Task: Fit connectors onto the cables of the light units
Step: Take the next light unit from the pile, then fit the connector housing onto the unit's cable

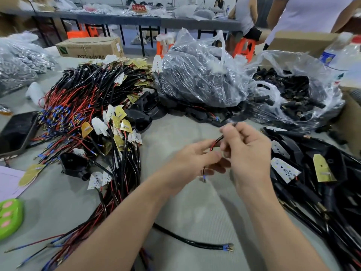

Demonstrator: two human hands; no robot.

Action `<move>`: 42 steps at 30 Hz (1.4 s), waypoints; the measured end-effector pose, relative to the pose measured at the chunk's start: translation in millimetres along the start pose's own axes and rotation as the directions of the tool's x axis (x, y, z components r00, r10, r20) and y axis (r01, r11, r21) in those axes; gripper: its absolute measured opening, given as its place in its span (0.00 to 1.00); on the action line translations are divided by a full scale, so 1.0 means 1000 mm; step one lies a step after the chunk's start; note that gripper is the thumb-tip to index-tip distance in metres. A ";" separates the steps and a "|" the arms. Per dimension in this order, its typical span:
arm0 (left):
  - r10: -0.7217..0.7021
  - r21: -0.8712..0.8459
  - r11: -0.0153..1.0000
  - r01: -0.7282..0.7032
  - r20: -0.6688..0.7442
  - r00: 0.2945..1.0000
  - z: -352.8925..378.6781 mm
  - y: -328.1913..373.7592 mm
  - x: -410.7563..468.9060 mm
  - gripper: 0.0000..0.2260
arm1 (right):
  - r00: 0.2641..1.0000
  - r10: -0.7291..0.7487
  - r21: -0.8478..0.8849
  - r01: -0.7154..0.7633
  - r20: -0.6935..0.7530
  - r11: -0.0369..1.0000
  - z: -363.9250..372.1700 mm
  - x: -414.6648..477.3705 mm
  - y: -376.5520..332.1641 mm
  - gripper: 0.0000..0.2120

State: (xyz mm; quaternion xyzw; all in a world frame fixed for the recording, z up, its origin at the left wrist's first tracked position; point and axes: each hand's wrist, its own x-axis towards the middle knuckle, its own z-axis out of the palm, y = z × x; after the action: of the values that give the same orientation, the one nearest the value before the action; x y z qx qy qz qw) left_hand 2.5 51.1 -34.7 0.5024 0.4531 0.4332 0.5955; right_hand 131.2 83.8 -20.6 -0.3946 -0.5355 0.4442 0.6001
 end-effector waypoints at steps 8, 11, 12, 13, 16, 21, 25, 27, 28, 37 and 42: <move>0.059 0.375 0.927 0.005 -0.159 0.986 -0.023 -0.002 0.007 0.12 | 0.995 0.090 -0.068 -0.088 0.035 0.994 -0.003 0.007 0.013 0.09; 0.095 0.625 0.779 0.045 -0.188 0.978 -0.044 0.008 0.008 0.13 | 0.980 0.195 -0.117 -0.190 0.029 0.975 -0.001 0.006 0.023 0.10; 0.179 0.643 0.763 0.057 -0.296 0.938 -0.056 0.013 0.009 0.12 | 0.975 0.223 -0.083 -0.220 0.020 0.972 -0.003 0.006 0.024 0.10; 0.308 0.699 0.710 0.091 -0.423 0.852 -0.071 0.019 0.010 0.11 | 0.970 0.244 -0.033 -0.244 0.015 0.969 -0.004 0.006 0.024 0.10; 0.595 0.881 0.311 0.357 -0.473 0.650 -0.115 0.029 0.015 0.19 | 0.971 0.237 0.038 -0.237 0.005 0.971 -0.008 0.005 0.021 0.10; 0.380 0.831 -0.022 0.556 -0.508 0.773 -0.156 0.028 0.028 0.23 | 0.974 0.227 0.092 -0.228 0.019 0.969 -0.005 0.004 0.016 0.11; 0.377 0.831 -0.153 0.535 -0.452 0.809 -0.168 0.027 0.032 0.26 | 0.970 0.232 0.117 -0.240 0.074 0.964 -0.006 0.004 0.016 0.12; 0.401 0.854 -0.112 0.508 -0.429 0.810 -0.172 0.028 0.030 0.24 | 0.968 0.231 0.093 -0.240 0.099 0.966 -0.007 0.004 0.017 0.12; 0.436 0.867 -0.060 0.495 -0.423 0.794 -0.172 0.031 0.028 0.23 | 0.968 0.229 0.077 -0.237 0.107 0.968 -0.007 0.005 0.018 0.12; 0.486 0.520 0.844 -0.136 -0.632 0.603 -0.055 0.031 0.018 0.20 | 0.995 0.088 0.049 -0.091 0.055 0.995 -0.006 0.004 0.013 0.14; 0.200 0.145 0.979 -0.140 -0.595 0.778 -0.025 -0.008 0.015 0.24 | 0.997 0.078 0.057 -0.077 -0.001 0.995 -0.012 0.007 0.009 0.09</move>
State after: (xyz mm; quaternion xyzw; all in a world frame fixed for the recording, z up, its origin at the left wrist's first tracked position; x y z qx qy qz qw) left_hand -18.1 69.5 -46.0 0.4030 0.5922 0.6017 0.3532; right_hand 142.6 93.2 -28.9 -0.3986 -0.5061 0.4816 0.5942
